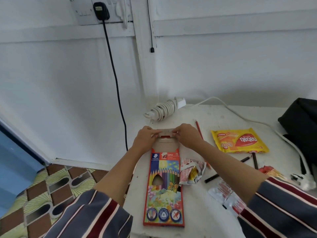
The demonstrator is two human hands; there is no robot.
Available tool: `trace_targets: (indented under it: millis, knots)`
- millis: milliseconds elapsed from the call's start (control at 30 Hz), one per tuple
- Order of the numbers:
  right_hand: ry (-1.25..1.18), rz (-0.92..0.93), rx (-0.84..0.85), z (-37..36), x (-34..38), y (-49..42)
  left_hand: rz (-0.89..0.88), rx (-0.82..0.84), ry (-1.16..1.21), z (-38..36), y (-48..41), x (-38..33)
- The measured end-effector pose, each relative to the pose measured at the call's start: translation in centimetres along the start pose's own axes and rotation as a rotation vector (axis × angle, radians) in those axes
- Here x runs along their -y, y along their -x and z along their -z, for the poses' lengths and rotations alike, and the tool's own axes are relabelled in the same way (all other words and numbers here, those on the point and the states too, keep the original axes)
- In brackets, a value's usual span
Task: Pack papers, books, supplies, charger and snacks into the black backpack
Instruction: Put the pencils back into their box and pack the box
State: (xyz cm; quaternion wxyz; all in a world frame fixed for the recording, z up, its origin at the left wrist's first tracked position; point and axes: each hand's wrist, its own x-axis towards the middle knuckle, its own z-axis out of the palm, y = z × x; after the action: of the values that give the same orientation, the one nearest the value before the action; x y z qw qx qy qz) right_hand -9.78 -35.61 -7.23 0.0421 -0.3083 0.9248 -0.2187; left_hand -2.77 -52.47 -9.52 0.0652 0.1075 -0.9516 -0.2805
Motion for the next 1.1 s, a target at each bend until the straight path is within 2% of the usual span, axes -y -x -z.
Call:
trace_targets:
  millis: [133,267,400,533,633,833,1000,1100]
  knots:
    - [0.238,0.058,0.009,-0.5,-0.3,0.1,-0.029,0.083,-0.222,0.1,-0.1,-0.1]
    - [0.319,0.068,0.032,-0.5,-0.3,-0.1,-0.001,0.161,-0.275,0.4,-0.6,-0.3]
    - [0.239,0.033,0.097,0.3,-0.1,-0.4,0.049,0.144,-0.116,0.4,-1.1,-0.4]
    - [0.104,-0.021,0.095,1.4,-0.3,0.0,0.067,0.009,0.074,0.6,-1.1,-0.9]
    - [0.042,-0.041,0.078,3.1,-0.8,0.5,0.056,-0.098,0.079,1.0,-1.2,-1.9]
    - [-0.059,-0.086,-0.05,6.4,-3.2,1.7,-0.013,-0.167,0.106,1.3,-1.5,-4.8]
    - [-0.092,-0.124,-0.117,7.2,-5.1,2.7,-0.084,-0.143,0.185,0.2,-0.9,-8.0]
    - [-0.112,-0.163,-0.143,6.9,-5.7,3.1,-0.145,-0.035,0.183,-1.1,-0.6,-9.8]
